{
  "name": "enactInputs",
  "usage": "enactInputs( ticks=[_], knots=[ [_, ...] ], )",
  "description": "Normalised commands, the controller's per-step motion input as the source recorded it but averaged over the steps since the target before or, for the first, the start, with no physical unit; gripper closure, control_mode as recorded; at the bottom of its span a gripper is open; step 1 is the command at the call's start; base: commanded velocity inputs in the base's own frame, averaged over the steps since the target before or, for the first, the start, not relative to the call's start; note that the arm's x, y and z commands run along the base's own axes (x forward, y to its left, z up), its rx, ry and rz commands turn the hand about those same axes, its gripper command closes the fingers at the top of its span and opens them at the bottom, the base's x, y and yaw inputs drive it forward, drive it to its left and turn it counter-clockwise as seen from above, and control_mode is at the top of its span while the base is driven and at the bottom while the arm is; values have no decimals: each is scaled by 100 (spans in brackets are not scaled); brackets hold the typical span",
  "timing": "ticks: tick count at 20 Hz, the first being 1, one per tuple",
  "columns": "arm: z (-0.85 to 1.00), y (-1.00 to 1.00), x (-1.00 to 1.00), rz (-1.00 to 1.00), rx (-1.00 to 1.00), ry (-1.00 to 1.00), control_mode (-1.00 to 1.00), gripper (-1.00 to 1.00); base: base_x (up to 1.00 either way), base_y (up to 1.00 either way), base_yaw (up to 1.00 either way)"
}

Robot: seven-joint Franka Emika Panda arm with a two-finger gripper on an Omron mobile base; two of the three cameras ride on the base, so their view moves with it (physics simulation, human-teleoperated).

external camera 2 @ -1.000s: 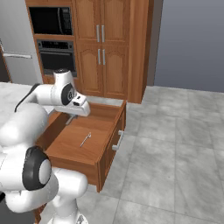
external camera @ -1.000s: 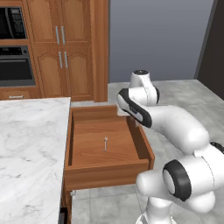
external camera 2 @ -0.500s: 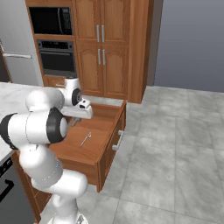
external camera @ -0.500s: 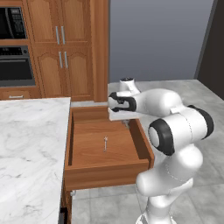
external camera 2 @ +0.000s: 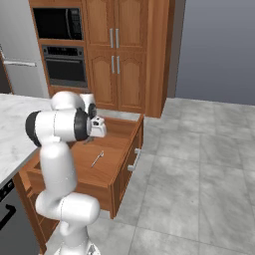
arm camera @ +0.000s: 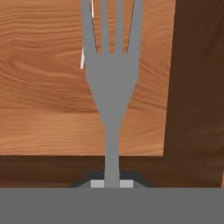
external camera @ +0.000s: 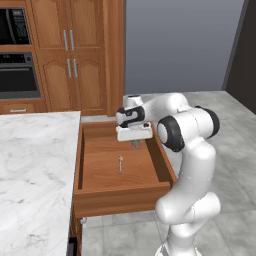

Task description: Organize the utensils by type. Pick up the wooden spoons from the counter and place them in the open cabinet. Then pick up the metallic utensils from the counter and place them in the open drawer.

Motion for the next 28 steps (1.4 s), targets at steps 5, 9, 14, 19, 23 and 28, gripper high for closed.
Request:
enactInputs(
  ticks=[5, 9, 14, 19, 23, 28],
  knots=[
    [-57, 6, 24, 0, 0, 0, -100, 100, 0, 0, 0],
    [-57, 1, 11, 0, 0, 0, -100, 100, 0, 0, 0],
    [-39, 0, 2, 0, 0, -1, -100, 100, 0, 0, 0],
    [-34, 0, 3, 0, 1, 0, -100, 100, 0, 0, 0],
    [-44, 0, 18, 0, 0, 0, -100, 100, 0, 0, 0],
    [-44, 0, 24, 0, 0, -3, -100, 100, 0, 0, 0]
  ],
)
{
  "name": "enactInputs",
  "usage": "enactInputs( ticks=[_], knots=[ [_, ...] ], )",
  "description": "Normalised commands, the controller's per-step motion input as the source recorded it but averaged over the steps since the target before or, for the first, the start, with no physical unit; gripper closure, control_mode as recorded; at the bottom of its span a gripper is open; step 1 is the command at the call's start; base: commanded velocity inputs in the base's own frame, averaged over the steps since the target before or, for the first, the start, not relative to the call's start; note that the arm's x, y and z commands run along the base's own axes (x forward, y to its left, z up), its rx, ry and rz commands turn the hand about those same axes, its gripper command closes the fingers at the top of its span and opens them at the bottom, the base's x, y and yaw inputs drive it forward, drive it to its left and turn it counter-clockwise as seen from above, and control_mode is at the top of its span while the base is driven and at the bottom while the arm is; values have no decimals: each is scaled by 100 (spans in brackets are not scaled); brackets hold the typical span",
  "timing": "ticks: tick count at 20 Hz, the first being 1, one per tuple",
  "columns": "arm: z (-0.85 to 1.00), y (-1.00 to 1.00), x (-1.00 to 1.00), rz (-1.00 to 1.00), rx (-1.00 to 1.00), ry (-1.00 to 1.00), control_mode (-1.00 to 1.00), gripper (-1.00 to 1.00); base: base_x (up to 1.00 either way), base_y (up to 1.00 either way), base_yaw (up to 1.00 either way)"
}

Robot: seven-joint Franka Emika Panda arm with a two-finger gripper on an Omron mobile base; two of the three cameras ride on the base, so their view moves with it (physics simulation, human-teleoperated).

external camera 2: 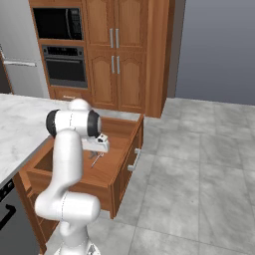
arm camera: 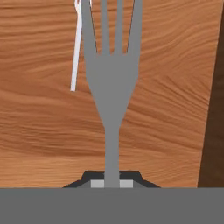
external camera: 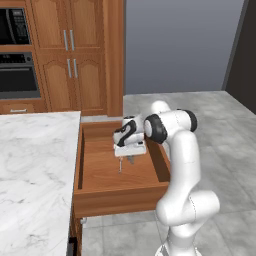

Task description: Organize the utensils by type. Pick up the wooden spoons from the counter and place them in the open cabinet. Then pick up the metallic utensils from the counter and place them in the open drawer.

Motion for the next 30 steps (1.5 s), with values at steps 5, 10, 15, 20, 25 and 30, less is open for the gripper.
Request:
enactInputs(
  ticks=[5, 10, 15, 20, 25, 30],
  knots=[
    [-31, 0, 22, 0, 0, -7, -100, 100, 0, 0, 0],
    [-26, 2, 16, 0, 0, -11, -100, 100, 0, 0, 0],
    [-23, 4, 11, 0, 0, -12, -100, 100, 0, 0, 0],
    [-30, 0, 7, 0, 0, -8, -100, 100, 0, 0, 0],
    [-18, 0, 17, 0, 1, 0, -100, 100, 0, 0, 0],
    [-23, 0, 20, 0, 0, 0, -100, 100, 0, 0, 0]
  ],
)
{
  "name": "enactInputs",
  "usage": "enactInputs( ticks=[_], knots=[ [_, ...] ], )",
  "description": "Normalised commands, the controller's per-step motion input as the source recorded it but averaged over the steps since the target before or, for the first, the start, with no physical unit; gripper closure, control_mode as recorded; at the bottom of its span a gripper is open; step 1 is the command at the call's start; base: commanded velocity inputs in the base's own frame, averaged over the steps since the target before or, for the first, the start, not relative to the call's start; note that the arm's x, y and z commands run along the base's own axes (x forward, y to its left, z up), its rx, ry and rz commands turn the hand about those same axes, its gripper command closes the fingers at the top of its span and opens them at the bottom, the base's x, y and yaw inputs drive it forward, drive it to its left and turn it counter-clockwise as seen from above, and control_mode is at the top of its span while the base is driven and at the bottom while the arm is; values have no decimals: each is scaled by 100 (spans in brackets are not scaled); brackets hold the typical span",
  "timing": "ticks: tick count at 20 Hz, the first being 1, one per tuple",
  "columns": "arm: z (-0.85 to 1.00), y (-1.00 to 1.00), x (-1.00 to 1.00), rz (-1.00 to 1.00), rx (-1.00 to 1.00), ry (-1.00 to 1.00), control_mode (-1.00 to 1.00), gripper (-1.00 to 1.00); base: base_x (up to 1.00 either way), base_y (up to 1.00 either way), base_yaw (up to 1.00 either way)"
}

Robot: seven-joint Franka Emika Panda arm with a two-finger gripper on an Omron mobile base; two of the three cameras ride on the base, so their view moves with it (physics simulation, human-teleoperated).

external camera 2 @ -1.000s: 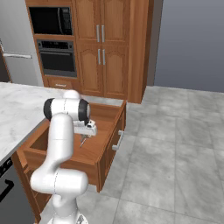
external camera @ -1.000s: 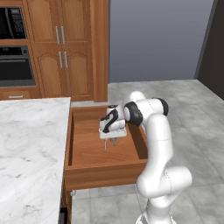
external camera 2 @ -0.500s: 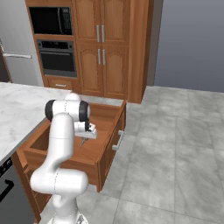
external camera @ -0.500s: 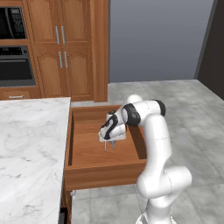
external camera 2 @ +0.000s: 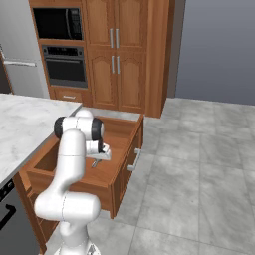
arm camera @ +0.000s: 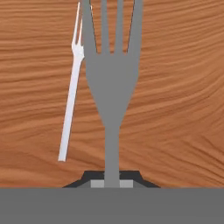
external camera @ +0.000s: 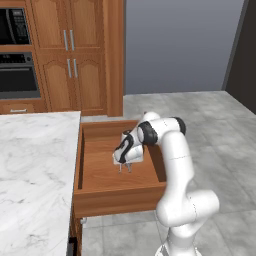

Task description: Organize the utensils by type. Pick up the wooden spoons from the counter and place them in the open cabinet. Then pick up the metallic utensils from the counter and place them in the open drawer.

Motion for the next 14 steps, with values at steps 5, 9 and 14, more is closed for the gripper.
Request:
enactInputs(
  ticks=[5, 9, 14],
  knots=[
    [-29, 0, 20, 0, 0, 0, -100, 100, 0, 0, 0],
    [-29, 0, 16, 0, 0, 0, -100, 100, 0, 0, 0],
    [-23, 0, 12, 0, 0, 0, -100, 100, 0, 0, 0]
  ],
)
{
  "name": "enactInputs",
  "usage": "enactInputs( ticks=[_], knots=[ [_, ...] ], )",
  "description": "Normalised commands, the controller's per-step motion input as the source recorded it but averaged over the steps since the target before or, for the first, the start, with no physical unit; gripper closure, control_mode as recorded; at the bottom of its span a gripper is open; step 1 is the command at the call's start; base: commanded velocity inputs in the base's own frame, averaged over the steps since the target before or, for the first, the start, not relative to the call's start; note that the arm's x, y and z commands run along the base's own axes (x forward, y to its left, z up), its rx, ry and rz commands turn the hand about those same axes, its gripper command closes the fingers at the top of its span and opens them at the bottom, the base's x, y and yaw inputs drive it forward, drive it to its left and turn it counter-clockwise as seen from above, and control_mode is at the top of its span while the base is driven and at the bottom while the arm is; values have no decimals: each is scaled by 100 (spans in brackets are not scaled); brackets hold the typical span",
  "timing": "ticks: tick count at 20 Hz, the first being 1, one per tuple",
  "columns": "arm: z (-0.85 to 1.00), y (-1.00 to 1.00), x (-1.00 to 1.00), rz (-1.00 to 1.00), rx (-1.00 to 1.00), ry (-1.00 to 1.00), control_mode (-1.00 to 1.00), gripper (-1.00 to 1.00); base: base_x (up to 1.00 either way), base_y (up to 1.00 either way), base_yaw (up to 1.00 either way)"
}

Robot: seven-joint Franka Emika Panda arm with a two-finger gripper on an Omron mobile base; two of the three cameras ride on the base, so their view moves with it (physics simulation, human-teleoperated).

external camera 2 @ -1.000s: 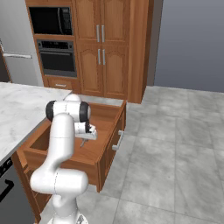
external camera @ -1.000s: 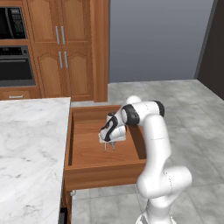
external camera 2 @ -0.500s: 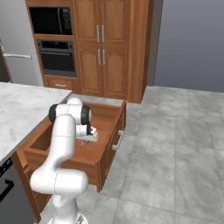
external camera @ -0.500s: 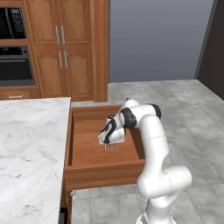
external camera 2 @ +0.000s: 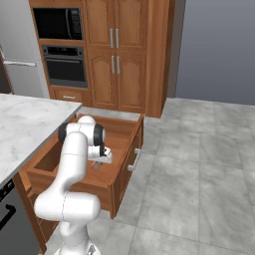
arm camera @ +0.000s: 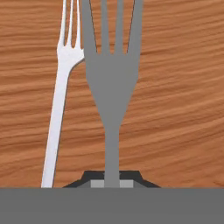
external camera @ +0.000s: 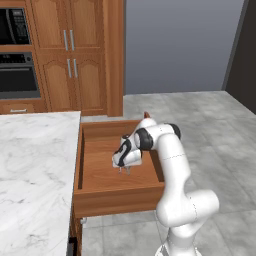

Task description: Organize the utensils by type. Pick up the wooden spoons from the counter and place them in the open cabinet. Then pick up the metallic utensils from the counter and place them in the open drawer.

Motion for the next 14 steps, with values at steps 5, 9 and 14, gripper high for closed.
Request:
enactInputs(
  ticks=[5, 9, 14],
  knots=[
    [-19, 0, 11, 0, 0, 0, -100, 100, 0, 0, 0],
    [-18, 0, 11, 0, 0, 0, -100, 100, 0, 0, 0],
    [-17, 0, 12, 0, 0, 0, -100, 100, 0, 0, 0]
  ],
)
